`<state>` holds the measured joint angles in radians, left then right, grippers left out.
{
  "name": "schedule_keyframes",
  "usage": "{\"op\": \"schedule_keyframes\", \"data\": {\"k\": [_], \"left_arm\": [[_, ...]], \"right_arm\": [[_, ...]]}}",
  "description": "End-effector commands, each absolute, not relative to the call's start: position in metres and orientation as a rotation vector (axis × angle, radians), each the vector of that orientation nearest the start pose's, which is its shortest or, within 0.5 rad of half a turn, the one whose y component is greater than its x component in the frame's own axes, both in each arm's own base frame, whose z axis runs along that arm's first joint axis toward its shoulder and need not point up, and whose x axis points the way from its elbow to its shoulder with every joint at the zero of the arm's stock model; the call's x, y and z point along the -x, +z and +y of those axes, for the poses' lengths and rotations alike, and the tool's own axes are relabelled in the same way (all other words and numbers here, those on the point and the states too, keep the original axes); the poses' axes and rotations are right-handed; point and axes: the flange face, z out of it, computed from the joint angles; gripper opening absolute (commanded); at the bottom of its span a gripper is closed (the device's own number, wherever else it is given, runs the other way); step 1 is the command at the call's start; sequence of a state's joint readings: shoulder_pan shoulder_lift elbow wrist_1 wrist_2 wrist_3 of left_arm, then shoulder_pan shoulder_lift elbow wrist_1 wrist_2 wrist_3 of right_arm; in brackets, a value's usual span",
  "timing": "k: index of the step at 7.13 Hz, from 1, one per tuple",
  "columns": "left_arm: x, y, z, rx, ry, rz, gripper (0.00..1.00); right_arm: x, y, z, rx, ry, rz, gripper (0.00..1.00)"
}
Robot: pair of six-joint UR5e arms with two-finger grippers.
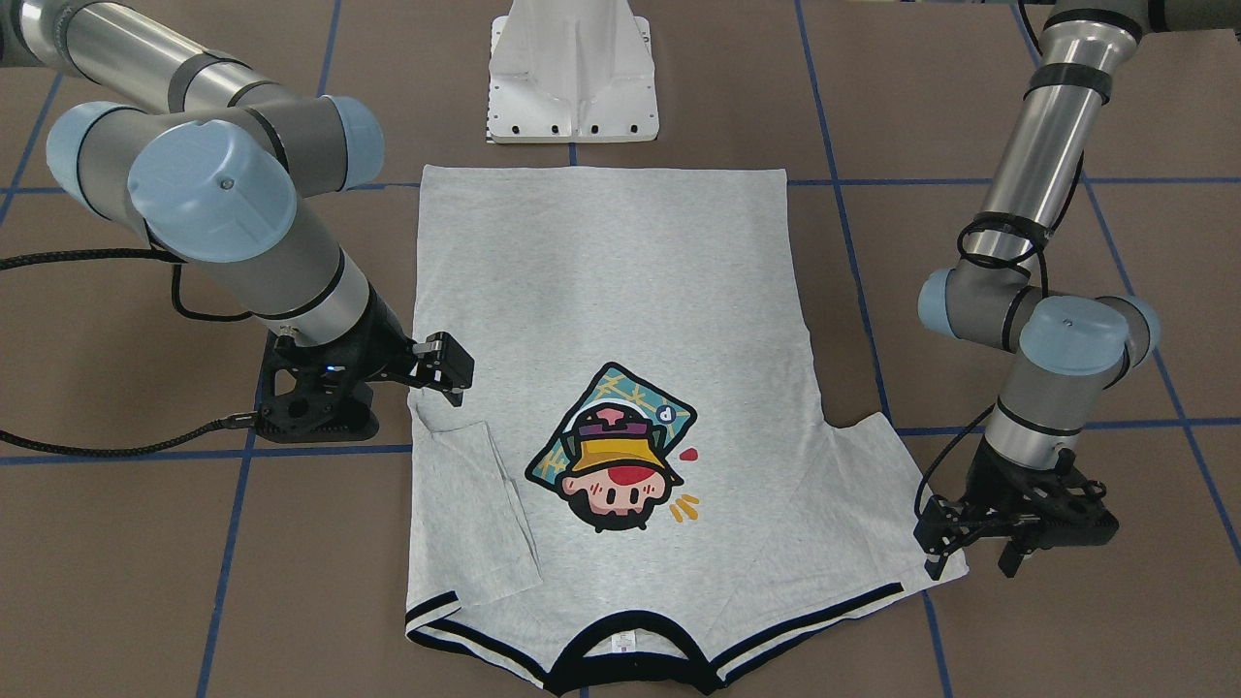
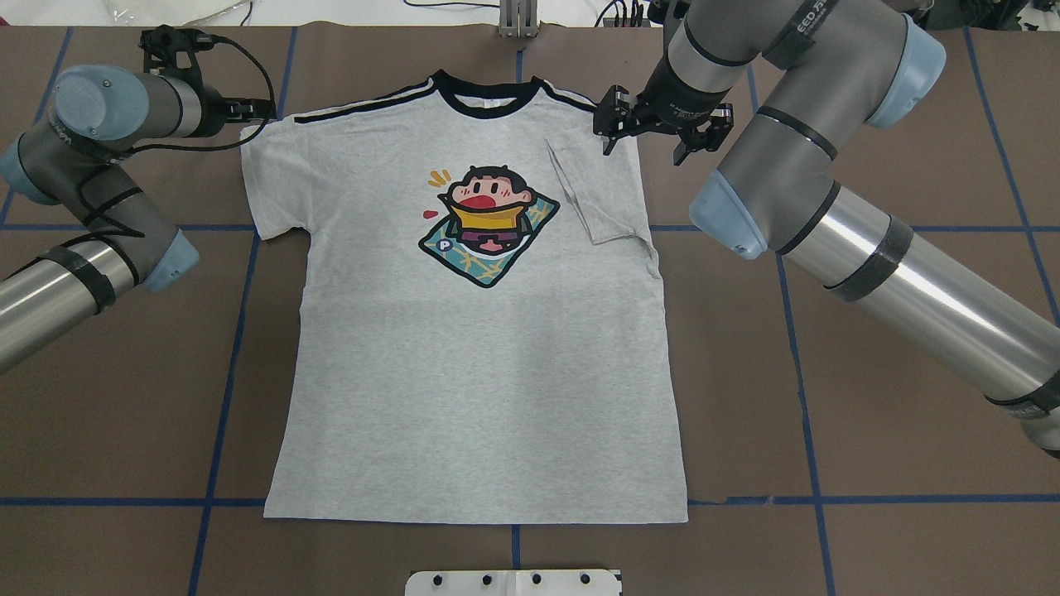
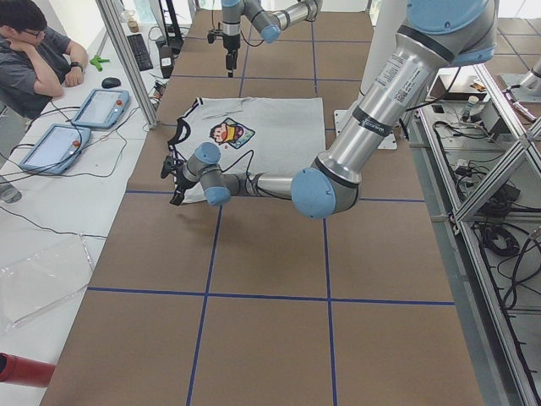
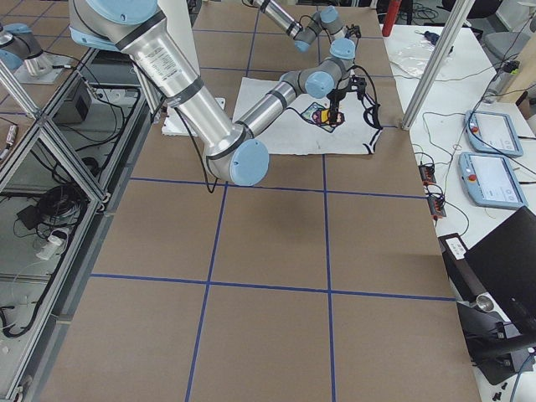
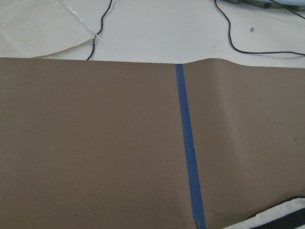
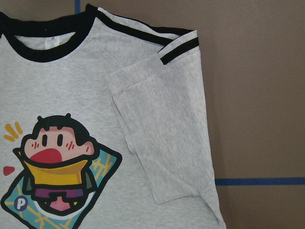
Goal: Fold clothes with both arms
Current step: 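Hold the folded sleeve with the right gripper while the left arm approaches the other sleeve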
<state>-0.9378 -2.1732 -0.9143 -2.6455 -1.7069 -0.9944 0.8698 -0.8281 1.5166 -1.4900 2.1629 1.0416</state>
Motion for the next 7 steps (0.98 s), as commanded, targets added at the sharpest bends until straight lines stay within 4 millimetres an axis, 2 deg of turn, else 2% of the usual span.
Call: {"op": "schedule_keyframes", "data": {"k": [1, 3, 7], "left_arm": [[-0.3600, 0.5059, -0.6877, -0.608, -0.261, 0.820, 0.83], [-0.3609, 0.5108, -0.6850, -0.603, -0.255, 0.814, 0.76], [-0.3642, 0.5145, -0.6815, -0.596, -0.250, 0.811, 0.71]], "right_arm": [[0.4139, 0.2174, -0.5962, -0.069, 0.083, -0.916, 1.00], [0.4155, 0.2180, -0.5968, -0.073, 0.082, -0.913, 1.00], [0.4142, 0.2164, -0.5975, -0.078, 0.084, -0.914, 1.00]]}}
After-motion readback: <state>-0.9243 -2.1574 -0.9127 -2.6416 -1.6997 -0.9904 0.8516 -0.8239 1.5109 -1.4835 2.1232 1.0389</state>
